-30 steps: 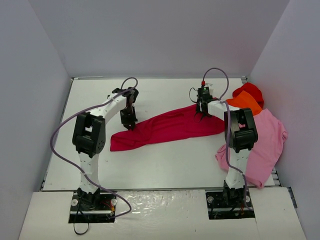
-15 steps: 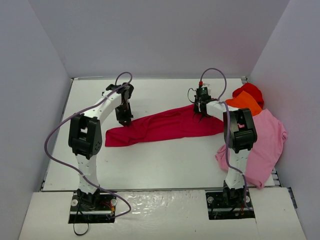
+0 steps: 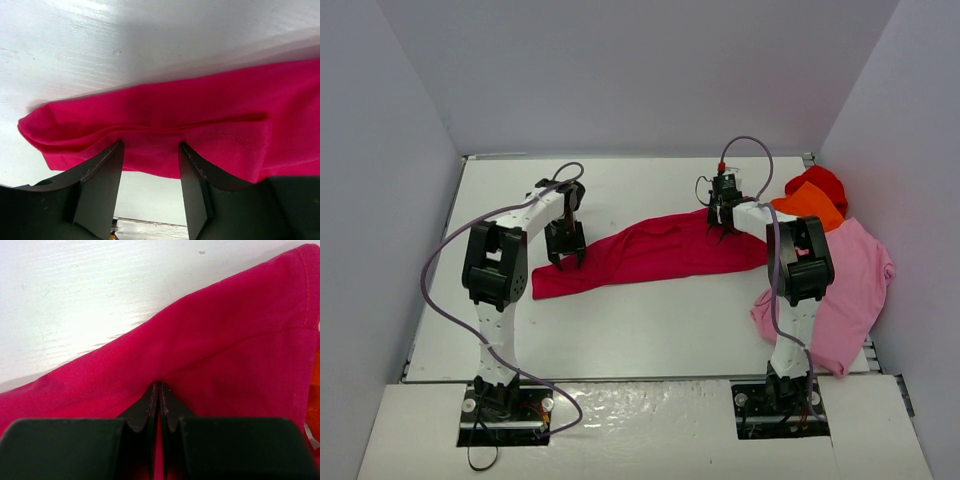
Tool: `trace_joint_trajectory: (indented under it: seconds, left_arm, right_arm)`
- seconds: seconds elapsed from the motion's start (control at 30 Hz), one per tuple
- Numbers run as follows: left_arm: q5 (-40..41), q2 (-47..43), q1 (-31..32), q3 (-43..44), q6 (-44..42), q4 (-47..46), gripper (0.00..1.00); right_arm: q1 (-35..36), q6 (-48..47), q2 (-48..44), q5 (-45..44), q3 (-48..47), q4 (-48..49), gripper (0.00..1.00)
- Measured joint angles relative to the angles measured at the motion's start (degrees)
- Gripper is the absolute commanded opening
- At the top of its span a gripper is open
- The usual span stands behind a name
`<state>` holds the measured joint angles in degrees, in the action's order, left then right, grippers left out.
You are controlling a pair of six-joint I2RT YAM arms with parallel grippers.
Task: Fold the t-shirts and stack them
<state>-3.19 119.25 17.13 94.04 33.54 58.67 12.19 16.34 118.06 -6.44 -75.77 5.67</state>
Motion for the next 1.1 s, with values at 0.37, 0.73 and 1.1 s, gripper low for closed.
trace_joint_trajectory:
  seconds: [0.37, 0.73, 1.1]
  left_arm:
    - [0.1, 0.1, 0.0, -0.1, 0.1, -1.0, 0.00]
    - [1.9, -1.1, -0.1, -2.0, 0.1, -2.1, 0.00]
    - [16.8, -5.4, -2.0, 8.2, 0.1, 8.0, 0.00]
  right_arm:
    - [0.0, 0.0, 0.0, 0.0, 0.0, 0.0, 0.00]
    - [0.0, 0.0, 0.1, 0.0, -0.1, 0.0, 0.00]
    - [0.0, -0.2, 0.1, 0.1, -0.2, -0.1, 0.00]
